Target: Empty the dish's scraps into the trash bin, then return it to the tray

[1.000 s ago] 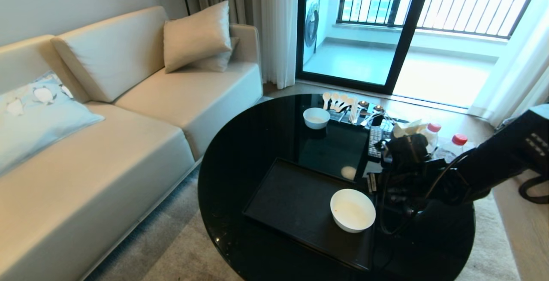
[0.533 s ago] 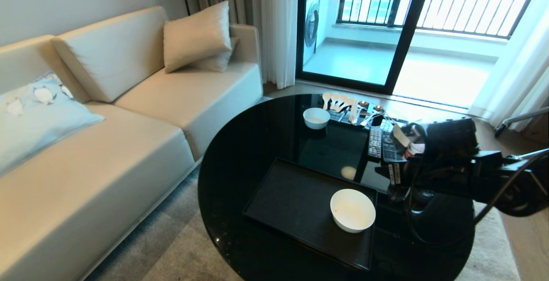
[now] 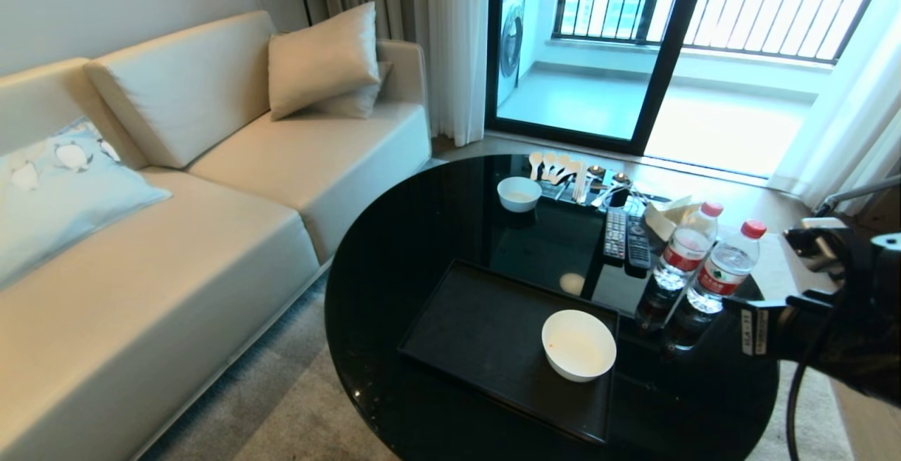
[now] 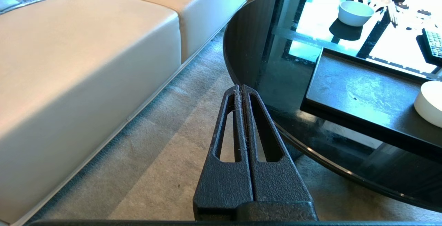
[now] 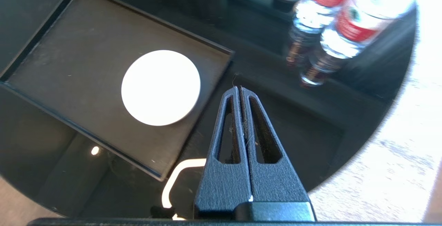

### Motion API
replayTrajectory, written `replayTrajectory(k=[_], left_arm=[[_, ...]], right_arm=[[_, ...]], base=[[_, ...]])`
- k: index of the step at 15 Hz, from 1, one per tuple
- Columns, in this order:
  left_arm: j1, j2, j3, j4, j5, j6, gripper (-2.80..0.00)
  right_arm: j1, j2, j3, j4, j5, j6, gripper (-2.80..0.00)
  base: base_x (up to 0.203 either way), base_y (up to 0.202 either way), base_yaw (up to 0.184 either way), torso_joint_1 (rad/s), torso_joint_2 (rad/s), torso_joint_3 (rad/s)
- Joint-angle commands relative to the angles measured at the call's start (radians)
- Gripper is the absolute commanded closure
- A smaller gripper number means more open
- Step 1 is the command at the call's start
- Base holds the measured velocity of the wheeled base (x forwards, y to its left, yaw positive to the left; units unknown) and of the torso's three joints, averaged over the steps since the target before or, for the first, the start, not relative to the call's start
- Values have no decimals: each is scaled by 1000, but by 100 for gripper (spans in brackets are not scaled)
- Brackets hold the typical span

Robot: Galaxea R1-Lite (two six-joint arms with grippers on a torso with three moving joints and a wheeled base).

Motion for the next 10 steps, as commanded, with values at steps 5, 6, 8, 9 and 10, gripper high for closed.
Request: replayTrajectory(k=[5, 6, 8, 9, 10], left_arm=[[0, 0, 0, -1, 0, -1, 0], [0, 0, 0, -1, 0, -1, 0], [0, 0, 0, -1, 0, -1, 0], [0, 0, 0, -1, 0, -1, 0], [0, 0, 0, -1, 0, -1, 0]], right_arm=[[-1, -355, 250, -36, -125, 0, 0], [-2, -410, 273, -30, -132, -3, 0], [-2, -513, 330, -22, -138, -40, 0], [-2, -560, 362, -22, -140, -71, 0], [-2, -592, 402, -30, -145, -111, 0]], base=[[0, 0, 0, 0, 0, 0], [0, 0, 0, 0, 0, 0], [0, 0, 0, 0, 0, 0], [0, 0, 0, 0, 0, 0], [0, 0, 0, 0, 0, 0]])
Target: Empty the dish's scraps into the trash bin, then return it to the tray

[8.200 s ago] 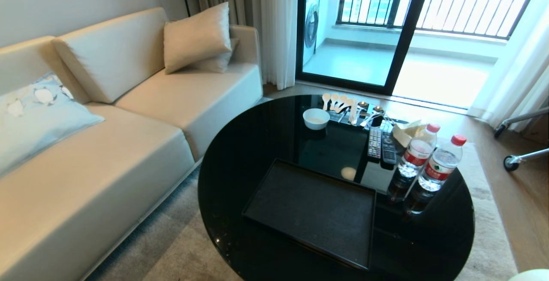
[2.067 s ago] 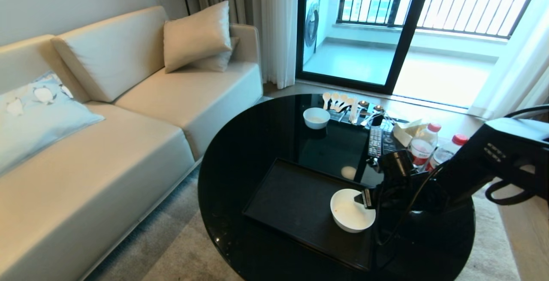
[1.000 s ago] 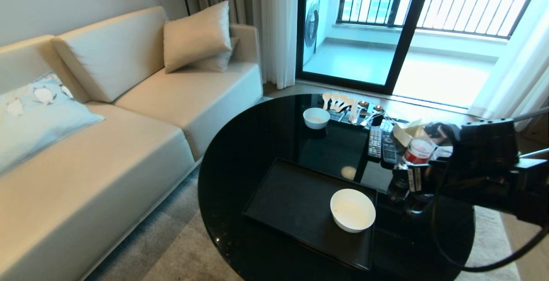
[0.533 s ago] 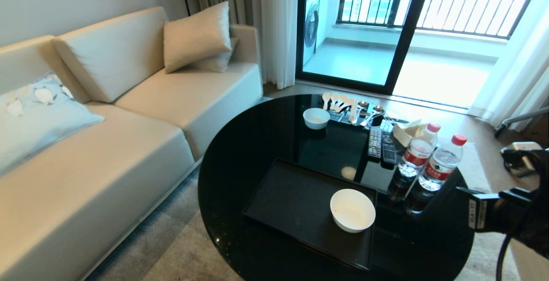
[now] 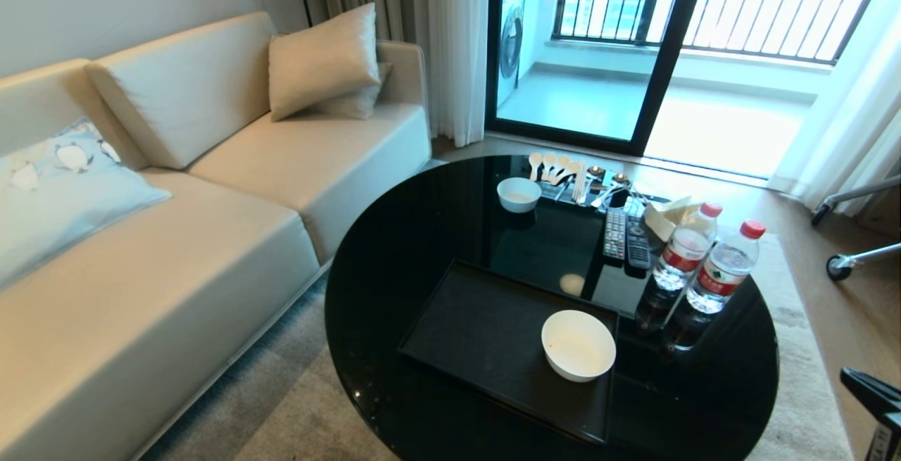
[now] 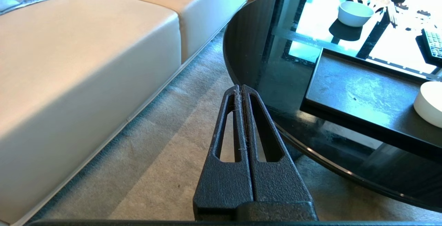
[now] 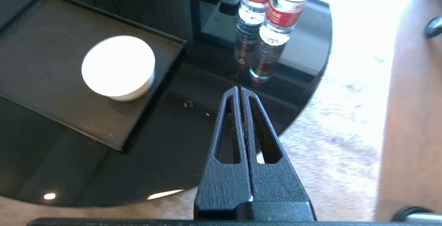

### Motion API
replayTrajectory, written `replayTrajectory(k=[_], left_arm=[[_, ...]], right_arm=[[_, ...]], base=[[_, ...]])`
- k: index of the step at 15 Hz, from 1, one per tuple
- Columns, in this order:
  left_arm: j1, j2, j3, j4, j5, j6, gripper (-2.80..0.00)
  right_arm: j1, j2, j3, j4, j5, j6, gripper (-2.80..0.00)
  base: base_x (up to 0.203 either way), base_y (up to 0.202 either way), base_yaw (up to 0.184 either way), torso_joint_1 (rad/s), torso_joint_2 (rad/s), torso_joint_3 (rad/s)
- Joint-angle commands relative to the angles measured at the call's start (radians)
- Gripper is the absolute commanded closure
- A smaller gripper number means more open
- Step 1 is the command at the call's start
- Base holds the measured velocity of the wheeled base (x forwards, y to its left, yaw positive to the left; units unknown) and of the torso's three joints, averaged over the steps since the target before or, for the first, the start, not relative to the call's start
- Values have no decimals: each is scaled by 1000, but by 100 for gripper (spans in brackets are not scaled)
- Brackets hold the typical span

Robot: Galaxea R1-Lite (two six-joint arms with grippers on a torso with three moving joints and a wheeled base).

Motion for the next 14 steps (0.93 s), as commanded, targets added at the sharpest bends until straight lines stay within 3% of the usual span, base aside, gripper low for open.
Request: replayTrajectory(k=[1, 4, 9, 13, 14], left_arm=[[0, 0, 0, -1, 1, -1, 0], [0, 0, 0, -1, 1, -1, 0], [0, 0, 0, -1, 1, -1, 0], [0, 0, 0, -1, 1, -1, 0], [0, 0, 0, -1, 1, -1, 0]], right_arm=[[0, -125, 67, -15, -14, -59, 0], [-24, -194, 68, 37, -11, -50, 0], [-105, -408, 68, 278, 21, -53, 0], [-185, -581, 68, 363, 174, -64, 0], [-237, -570, 68, 374, 194, -83, 0]], base=[[0, 0, 0, 0, 0, 0], [0, 0, 0, 0, 0, 0], [0, 0, 0, 0, 0, 0], [0, 0, 0, 0, 0, 0], [0, 0, 0, 0, 0, 0]])
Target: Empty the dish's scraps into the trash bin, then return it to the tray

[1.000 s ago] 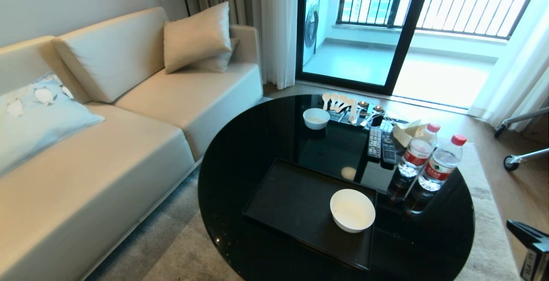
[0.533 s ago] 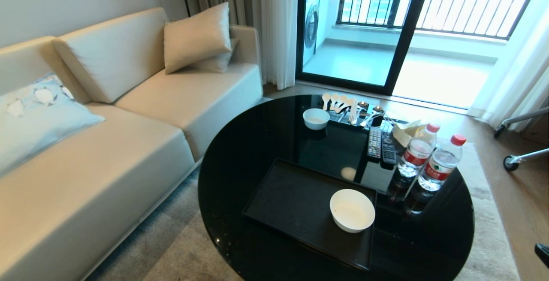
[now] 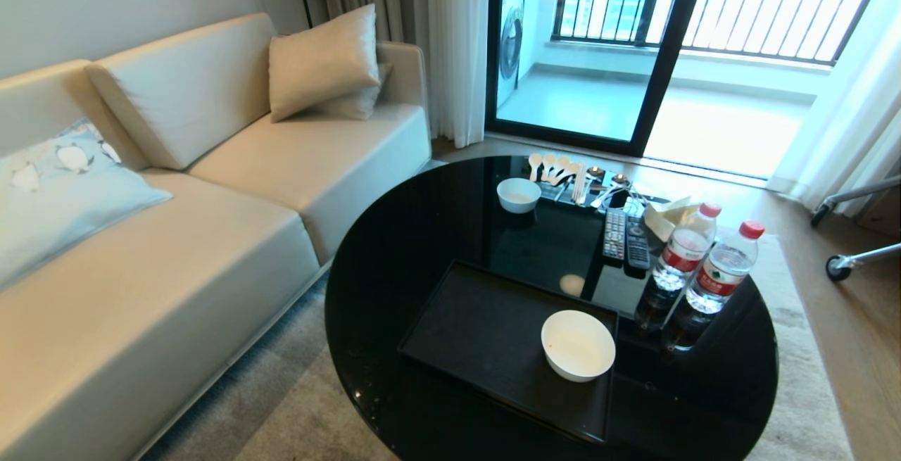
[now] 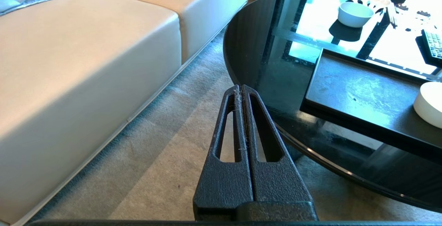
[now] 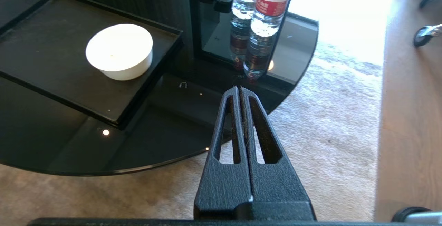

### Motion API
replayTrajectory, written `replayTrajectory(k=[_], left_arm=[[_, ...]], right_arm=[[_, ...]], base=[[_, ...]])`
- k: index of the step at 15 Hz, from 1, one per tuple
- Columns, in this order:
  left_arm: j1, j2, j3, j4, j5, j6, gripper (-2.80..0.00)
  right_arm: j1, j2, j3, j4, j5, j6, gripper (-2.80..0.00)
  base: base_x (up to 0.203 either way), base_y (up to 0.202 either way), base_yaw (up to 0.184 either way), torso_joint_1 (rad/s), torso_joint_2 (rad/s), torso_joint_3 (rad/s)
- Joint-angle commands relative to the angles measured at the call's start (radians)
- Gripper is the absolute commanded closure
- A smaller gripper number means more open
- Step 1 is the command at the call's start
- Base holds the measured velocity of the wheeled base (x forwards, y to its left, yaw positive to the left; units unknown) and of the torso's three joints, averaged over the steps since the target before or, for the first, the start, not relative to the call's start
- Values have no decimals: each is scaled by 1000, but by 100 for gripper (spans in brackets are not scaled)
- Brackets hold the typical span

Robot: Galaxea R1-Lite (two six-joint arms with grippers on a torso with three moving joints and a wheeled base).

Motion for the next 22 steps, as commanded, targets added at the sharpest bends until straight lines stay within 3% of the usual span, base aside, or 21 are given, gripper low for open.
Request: replayTrajectory(k=[1, 3, 8, 22], left_arm=[[0, 0, 0, 0, 0, -1, 0], [0, 0, 0, 0, 0, -1, 0], [0, 0, 0, 0, 0, -1, 0], [0, 0, 0, 0, 0, -1, 0]], right_arm=[[-94, -50, 0, 17, 43, -29, 0], [-105, -119, 0, 94, 112, -43, 0], [-71, -351, 0, 152, 172, -51, 0], [-70, -354, 0, 152, 173, -30, 0]], base=[[0, 0, 0, 0, 0, 0], [0, 0, 0, 0, 0, 0], [0, 0, 0, 0, 0, 0], [0, 0, 0, 0, 0, 0]])
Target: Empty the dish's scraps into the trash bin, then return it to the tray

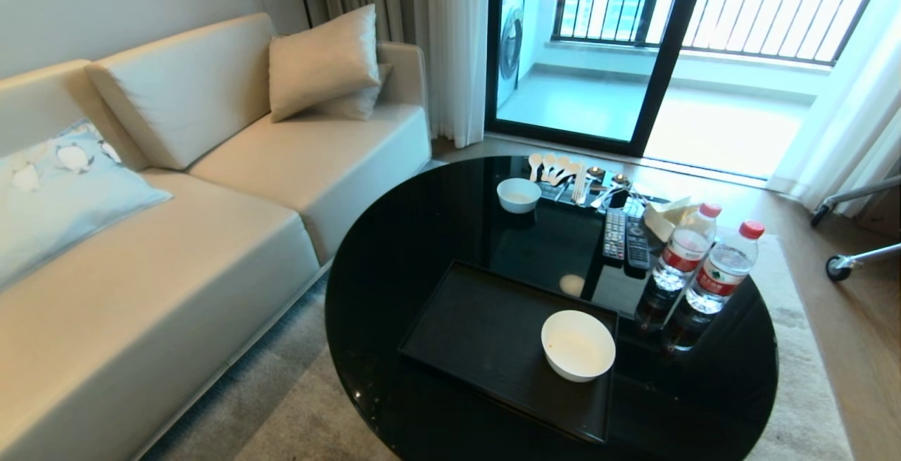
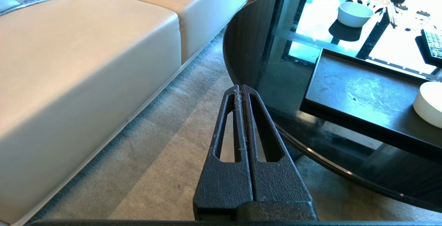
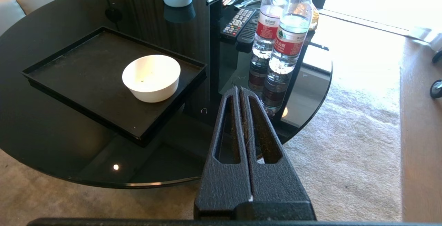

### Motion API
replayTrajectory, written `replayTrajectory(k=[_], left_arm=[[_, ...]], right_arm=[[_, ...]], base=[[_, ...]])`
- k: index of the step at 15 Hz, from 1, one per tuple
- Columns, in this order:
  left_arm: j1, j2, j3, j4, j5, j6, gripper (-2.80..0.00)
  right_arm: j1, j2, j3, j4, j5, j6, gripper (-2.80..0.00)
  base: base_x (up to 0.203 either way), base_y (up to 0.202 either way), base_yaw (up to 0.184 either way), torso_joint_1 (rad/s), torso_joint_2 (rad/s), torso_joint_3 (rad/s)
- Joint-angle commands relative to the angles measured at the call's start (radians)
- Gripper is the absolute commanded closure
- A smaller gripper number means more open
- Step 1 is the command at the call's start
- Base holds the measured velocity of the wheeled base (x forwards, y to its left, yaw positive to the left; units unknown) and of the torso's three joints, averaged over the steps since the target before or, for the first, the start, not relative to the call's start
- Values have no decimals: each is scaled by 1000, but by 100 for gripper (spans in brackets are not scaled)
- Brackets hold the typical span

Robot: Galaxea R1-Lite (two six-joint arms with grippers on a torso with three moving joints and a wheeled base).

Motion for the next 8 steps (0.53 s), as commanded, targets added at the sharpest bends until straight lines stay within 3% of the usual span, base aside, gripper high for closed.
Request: replayTrajectory(k=[1, 8], left_arm=[[0, 0, 0, -1, 1, -1, 0], [0, 0, 0, -1, 1, -1, 0]], right_arm=[[0, 1, 0, -1, 1, -1, 0], [0, 1, 0, -1, 1, -1, 0]], base=[[0, 0, 0, 0, 0, 0], [0, 0, 0, 0, 0, 0]])
